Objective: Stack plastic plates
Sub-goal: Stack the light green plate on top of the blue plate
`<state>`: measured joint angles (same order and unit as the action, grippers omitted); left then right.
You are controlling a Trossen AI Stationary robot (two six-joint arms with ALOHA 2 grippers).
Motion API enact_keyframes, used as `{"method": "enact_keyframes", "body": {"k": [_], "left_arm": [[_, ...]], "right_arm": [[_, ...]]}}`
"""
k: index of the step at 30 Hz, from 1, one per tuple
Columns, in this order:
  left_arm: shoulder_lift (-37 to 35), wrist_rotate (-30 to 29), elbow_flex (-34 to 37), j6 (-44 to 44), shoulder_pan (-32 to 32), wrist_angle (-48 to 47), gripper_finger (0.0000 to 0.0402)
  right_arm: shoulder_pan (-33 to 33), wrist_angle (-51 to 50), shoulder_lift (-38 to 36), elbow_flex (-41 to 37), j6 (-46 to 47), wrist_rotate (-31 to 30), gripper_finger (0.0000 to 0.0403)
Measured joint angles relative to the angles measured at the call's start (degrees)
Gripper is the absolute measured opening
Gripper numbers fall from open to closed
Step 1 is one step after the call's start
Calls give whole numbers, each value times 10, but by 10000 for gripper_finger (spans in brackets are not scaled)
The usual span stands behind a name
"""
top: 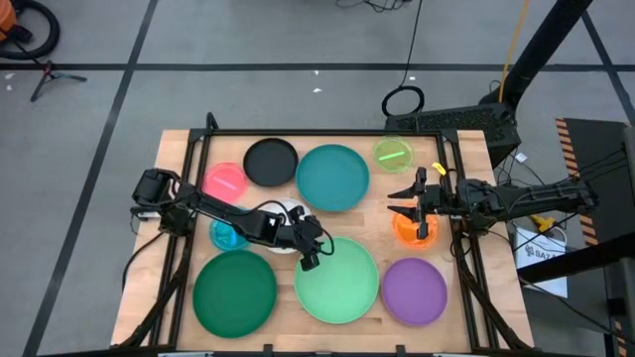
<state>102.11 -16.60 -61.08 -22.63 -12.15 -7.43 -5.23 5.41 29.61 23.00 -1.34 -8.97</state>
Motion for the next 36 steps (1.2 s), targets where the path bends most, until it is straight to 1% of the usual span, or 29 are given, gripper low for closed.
{"method": "enact_keyframes", "body": {"k": [3, 6, 11, 20, 22, 26, 31, 34, 36], "left_arm": [[19, 0, 0, 1, 3, 14, 180], [41, 0, 1, 10, 3, 11, 181], [65, 0, 0, 11, 3, 36, 182], [68, 0, 0, 12, 4, 29, 182], [69, 0, 0, 12, 4, 29, 176], [74, 1, 0, 12, 4, 29, 139], [74, 2, 0, 11, 3, 31, 65], [73, 6, -1, -4, 4, 40, 23], [72, 7, -2, -15, 4, 42, 14]], "right_arm": [[0, -1, 0, 0, -1, 0, 128], [0, -2, 0, 0, -3, 0, 128], [0, -6, 0, 0, -4, 0, 128], [0, -5, 0, 0, -9, 0, 128], [0, -5, 0, 0, -9, 0, 128], [0, -5, 0, 0, -9, 0, 128], [0, -5, 0, 0, -9, 0, 128], [0, -5, 0, 0, -9, 0, 128], [0, -5, 0, 0, -9, 0, 128]]}}
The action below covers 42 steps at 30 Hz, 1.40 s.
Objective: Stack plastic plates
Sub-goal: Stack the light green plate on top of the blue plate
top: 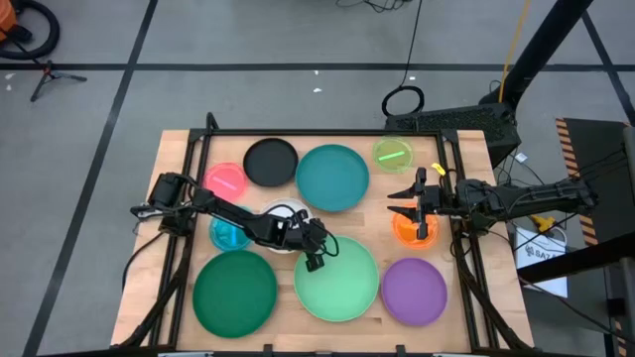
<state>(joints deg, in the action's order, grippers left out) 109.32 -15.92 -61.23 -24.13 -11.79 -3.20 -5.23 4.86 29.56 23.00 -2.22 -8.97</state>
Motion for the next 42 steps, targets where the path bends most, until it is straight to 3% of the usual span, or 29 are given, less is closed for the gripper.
{"method": "enact_keyframes", "body": {"k": [5, 11, 19, 25, 30, 36, 42], "left_arm": [[-17, 3, 2, -6, -3, -3, 14], [-85, 4, 2, 11, -3, -26, 12], [-208, -91, 3, 42, 13, -95, 12], [-250, -100, 2, 83, 94, -119, 12], [-251, -90, 2, 121, 203, -117, 12], [-248, -1, 2, 141, 319, -101, 12], [-238, 45, 2, 132, 375, -95, 12]], "right_arm": [[0, 0, 0, 0, 0, 0, 128], [0, -1, 0, 0, 6, 0, 128], [0, -6, 1, 0, 6, 0, 128], [0, -4, 12, 0, 5, -1, 128], [0, -5, 26, 0, -4, -3, 128], [0, -4, 45, 0, -19, -37, 128], [0, 2, 58, 0, -21, -48, 128]]}}
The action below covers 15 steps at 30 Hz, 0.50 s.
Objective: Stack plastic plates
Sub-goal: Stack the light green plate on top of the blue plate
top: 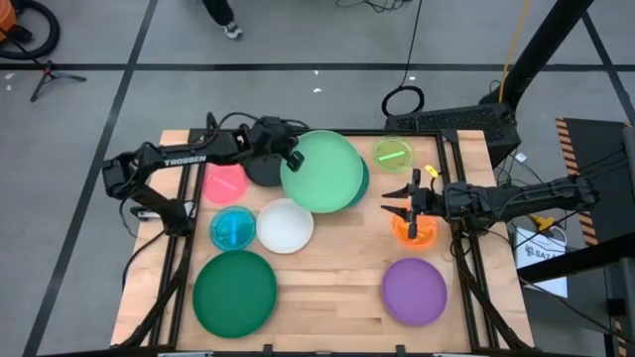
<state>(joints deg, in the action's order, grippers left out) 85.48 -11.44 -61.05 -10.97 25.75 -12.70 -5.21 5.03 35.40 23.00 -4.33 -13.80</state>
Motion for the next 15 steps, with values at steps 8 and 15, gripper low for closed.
{"method": "enact_keyframes", "body": {"k": [8, 15], "left_arm": [[49, 8, 0, -2, 13, 49, 13], [74, 6, 0, -40, 26, 67, 46]], "right_arm": [[0, 10, -2, 0, 0, 0, 128], [0, 15, -2, 0, -1, 0, 128]]}}
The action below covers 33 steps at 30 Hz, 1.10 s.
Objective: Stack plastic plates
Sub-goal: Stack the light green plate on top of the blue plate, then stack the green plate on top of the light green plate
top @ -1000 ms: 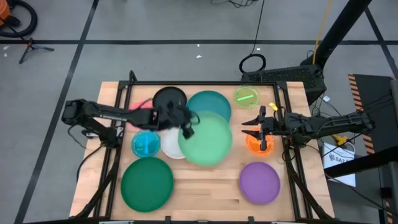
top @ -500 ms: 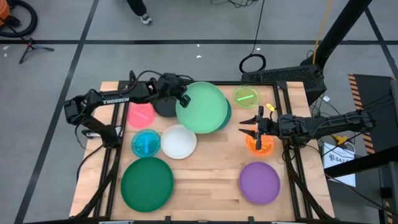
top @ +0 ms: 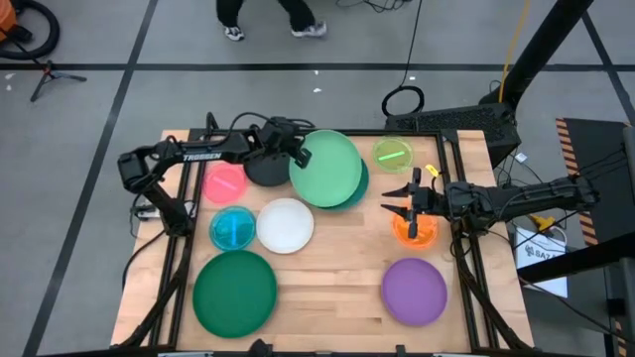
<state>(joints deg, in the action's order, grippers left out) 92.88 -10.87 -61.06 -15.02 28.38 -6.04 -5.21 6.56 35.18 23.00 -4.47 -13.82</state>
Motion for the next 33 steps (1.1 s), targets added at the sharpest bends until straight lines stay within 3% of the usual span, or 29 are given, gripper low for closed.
{"method": "enact_keyframes", "body": {"k": [11, 17, 21, 25, 33], "left_arm": [[7, 6, 0, 26, -7, 3, 53], [-15, 74, 0, 101, -46, -33, 53], [-47, 82, 0, 158, -103, -116, 53], [-81, 102, 0, 184, -179, -261, 53], [-94, 120, 1, 98, -340, -529, 53]], "right_arm": [[0, 24, 0, 0, -52, 1, 128], [0, 56, 1, 0, -40, -14, 128], [0, 65, 5, 0, -36, -14, 128], [0, 67, 10, 0, -41, -15, 128], [0, 70, 14, 0, -42, -14, 128]]}}
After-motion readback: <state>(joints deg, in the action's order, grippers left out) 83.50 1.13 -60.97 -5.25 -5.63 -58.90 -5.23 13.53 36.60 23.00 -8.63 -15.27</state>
